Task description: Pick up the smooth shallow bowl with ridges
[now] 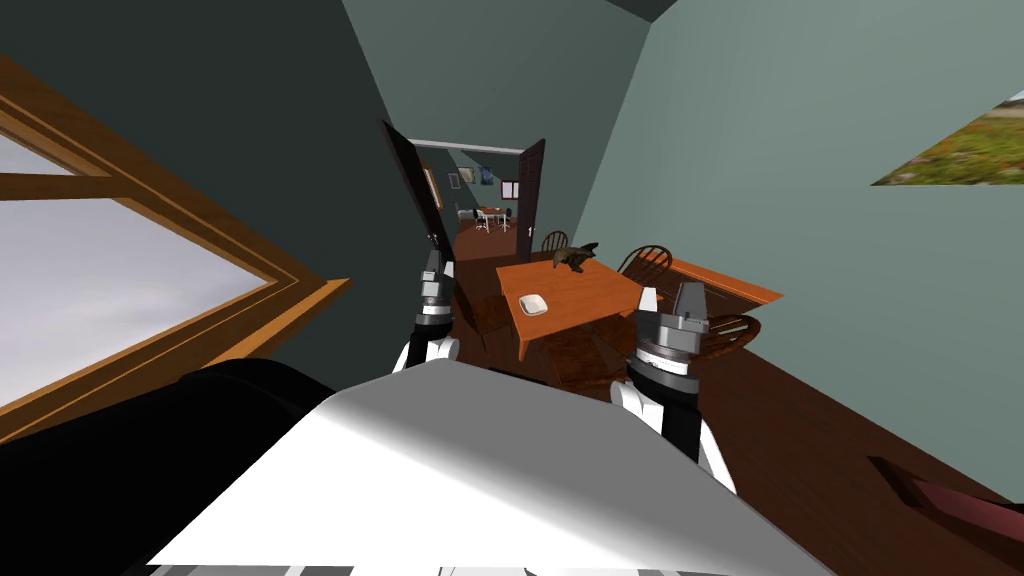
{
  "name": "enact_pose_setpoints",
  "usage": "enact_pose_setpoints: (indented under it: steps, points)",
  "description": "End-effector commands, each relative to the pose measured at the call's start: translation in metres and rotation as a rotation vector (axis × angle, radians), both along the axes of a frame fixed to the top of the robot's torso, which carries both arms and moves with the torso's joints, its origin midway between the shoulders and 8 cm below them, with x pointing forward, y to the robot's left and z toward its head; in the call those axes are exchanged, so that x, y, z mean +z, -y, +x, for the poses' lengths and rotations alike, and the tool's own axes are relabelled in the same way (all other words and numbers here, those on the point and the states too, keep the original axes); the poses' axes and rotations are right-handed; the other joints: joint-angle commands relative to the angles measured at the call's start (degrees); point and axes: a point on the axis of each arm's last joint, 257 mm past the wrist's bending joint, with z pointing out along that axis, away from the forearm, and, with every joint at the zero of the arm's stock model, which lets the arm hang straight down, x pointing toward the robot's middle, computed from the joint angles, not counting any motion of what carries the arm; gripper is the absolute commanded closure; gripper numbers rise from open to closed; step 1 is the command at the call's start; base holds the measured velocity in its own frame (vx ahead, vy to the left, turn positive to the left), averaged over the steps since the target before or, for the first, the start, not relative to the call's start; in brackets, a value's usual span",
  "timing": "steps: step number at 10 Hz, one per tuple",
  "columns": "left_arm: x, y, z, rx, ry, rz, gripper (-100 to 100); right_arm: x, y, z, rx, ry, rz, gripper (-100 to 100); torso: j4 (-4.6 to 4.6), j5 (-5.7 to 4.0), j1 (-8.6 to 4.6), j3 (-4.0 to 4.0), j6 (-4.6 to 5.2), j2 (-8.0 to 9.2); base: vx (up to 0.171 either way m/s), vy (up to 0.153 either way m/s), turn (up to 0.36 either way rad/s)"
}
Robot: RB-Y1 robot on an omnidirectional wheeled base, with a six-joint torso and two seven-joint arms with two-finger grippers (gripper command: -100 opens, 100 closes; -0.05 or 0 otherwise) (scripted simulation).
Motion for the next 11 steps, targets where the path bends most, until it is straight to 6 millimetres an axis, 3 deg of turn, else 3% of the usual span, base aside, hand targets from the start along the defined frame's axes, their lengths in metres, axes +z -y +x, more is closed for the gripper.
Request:
enact_pose_setpoints:
  steps: [1,10,11]
  points:
    - [0.0000,0.0000,0.0000,0.000,0.000,0.000,0,-0.0186,0.0141,0.0083,-0.007,-0.068,-0.009,-100,0.00,0.00,0.00,0.00,0.00,0.00,-0.060,0.000,-0.055]
    - [0.0000,0.0000,0.0000,0.000,0.000,0.000,0,-0.0186,0.0141,0.0083,-0.007,-0.068,-0.009,-100,-0.10,0.11,0.40,-0.25,-0.01,-0.42,-0.002,0.003,-0.018]
    - [0.0000,0.0000,0.0000,0.000,0.000,0.000,0,-0.0271,0.0210,0.0168,0.010,-0.090,0.036,-100,-0.09,0.11,0.39,-0.24,-0.01,-0.40,-0.004,0.002,0.020]
